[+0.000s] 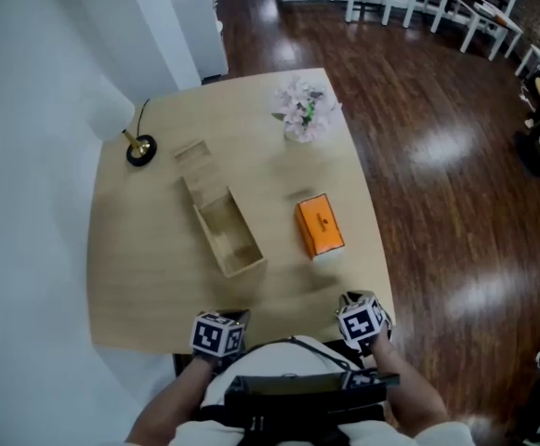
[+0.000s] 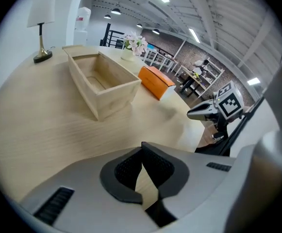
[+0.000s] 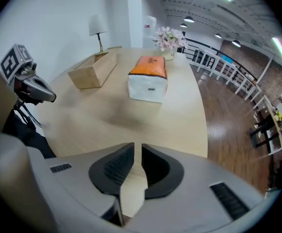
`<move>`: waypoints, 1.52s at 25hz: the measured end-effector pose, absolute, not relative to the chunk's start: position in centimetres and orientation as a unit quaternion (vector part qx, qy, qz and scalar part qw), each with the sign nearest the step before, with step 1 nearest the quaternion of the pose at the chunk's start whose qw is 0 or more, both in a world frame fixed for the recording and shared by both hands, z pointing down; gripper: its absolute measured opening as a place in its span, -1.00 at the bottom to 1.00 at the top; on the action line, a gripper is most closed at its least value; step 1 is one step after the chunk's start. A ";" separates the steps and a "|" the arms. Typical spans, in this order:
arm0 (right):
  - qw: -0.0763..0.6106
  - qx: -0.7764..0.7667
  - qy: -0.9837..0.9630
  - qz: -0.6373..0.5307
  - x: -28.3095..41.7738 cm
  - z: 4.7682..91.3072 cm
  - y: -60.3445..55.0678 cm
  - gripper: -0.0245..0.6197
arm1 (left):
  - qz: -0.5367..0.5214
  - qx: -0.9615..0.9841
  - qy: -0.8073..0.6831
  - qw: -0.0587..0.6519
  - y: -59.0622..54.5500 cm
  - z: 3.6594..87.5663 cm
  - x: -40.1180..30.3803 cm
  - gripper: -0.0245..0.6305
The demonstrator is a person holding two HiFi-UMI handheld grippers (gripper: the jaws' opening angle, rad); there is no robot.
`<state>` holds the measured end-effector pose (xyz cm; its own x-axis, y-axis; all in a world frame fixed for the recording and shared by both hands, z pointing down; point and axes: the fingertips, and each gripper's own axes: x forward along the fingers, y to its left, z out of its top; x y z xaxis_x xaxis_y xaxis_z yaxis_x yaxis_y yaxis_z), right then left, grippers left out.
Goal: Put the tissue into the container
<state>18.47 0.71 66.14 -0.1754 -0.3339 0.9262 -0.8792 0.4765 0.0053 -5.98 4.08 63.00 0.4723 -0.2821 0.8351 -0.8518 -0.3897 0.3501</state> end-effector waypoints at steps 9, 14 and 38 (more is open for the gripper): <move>0.427 0.454 -0.722 0.301 17.9 62.9 -0.3 -0.74 | 0.308 0.771 -0.391 0.398 3.0 59.7 -5.0 -0.93; 0.405 0.466 -0.734 0.283 17.5 60.4 -1.6 -0.74 | 0.280 0.790 -0.392 0.379 1.8 56.8 -4.2 -0.93; 0.319 0.496 -0.776 0.225 16.1 54.3 -9.4 -0.17 | 0.172 0.843 -0.401 0.316 -5.4 48.7 0.6 -0.93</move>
<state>16.13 -9.36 54.26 -0.3042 -0.6260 0.7180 -0.9128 0.4072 -0.0317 0.65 -5.35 48.71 0.6195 -0.5666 0.5433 -0.7841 -0.4791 0.3944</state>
